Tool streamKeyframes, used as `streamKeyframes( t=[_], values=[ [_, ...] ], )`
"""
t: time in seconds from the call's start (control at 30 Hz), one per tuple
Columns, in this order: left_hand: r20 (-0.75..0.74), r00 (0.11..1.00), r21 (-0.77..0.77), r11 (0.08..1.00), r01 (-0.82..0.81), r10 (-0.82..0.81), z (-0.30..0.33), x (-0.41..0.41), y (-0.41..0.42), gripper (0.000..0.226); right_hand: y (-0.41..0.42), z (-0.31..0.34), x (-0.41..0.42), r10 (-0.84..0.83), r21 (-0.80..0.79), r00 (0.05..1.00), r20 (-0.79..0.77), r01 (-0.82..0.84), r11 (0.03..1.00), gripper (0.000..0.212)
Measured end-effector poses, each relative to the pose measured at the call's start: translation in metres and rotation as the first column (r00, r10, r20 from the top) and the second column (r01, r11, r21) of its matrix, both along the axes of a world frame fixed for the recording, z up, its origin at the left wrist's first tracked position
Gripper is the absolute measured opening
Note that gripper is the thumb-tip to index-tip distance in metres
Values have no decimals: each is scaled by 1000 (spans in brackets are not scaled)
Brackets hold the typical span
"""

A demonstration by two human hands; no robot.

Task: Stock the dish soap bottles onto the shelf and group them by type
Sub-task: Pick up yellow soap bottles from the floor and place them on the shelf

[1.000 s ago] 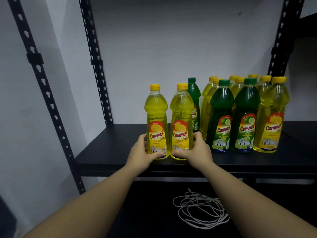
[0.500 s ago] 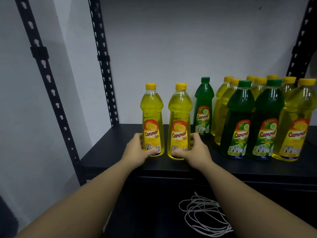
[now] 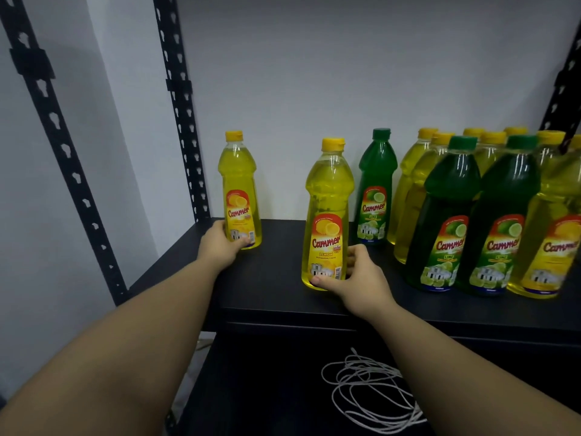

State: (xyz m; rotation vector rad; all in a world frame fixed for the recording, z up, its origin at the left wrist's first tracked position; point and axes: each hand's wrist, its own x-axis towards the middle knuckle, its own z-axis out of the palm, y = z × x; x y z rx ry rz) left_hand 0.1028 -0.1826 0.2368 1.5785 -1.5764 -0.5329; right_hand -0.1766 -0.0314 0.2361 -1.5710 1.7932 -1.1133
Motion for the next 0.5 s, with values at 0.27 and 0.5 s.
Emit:
streamKeyframes(
  t=[0.27, 0.5],
  values=[
    [2, 1000, -20, 999, -27, 27, -3, -3, -27, 57, -4, -5, -2, 5, -14, 1000, -5, -5, 1000, 77],
    [22, 999, -16, 999, -36, 36, -7, -1, -40, 55, -5, -6, -2, -4, -15, 1000, 4, 4, 1000, 78]
  ],
)
